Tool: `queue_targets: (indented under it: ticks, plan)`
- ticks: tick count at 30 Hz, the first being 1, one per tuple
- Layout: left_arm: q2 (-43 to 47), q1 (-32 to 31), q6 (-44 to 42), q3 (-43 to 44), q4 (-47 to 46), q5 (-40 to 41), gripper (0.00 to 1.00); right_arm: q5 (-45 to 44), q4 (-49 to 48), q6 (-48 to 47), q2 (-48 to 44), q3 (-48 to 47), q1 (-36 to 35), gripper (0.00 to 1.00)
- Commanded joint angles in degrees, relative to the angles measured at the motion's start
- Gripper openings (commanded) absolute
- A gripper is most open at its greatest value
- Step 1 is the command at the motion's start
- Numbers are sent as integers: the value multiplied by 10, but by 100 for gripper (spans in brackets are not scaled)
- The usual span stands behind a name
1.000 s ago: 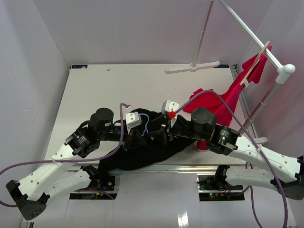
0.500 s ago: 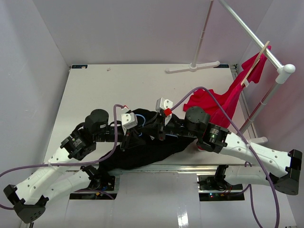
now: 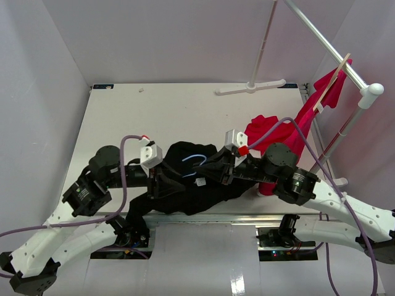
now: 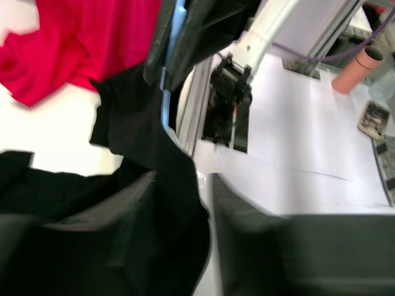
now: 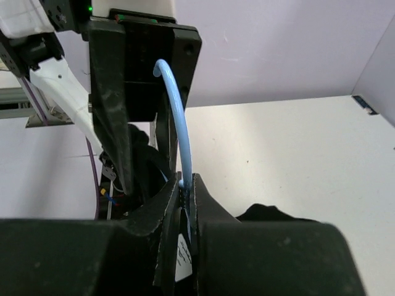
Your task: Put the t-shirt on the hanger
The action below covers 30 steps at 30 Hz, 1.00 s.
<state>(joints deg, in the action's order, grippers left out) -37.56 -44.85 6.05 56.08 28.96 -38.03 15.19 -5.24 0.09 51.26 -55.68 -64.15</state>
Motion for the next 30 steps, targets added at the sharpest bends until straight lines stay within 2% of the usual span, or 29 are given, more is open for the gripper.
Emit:
queue_targets:
  ticks: [1, 3, 6, 10, 17, 20, 25, 30]
  plan:
    - [55, -4, 14, 32, -6, 27, 59, -59, 44, -38, -23, -42, 16, 8]
    - [63, -4, 13, 37, 6, 63, 64, -61, 52, -38, -25, -61, 17, 8]
    - [58, -4, 2, 48, 32, 91, 67, -67, 85, -43, -15, -90, 16, 8]
    - [53, -4, -32, 65, 81, 178, 67, -93, 111, -53, 6, -149, 17, 8]
    - [88, -4, -46, 66, 128, 400, 66, -149, 189, -89, 80, -312, 16, 8]
    - [99, -4, -42, 61, 141, 487, 67, -149, 193, -90, 94, -335, 16, 8]
    - [104, -4, -47, 49, 135, 563, 68, -138, 192, -80, 96, -357, 16, 8]
    - [101, -4, -71, 42, 116, 597, 69, -116, 193, -69, 87, -359, 16, 8]
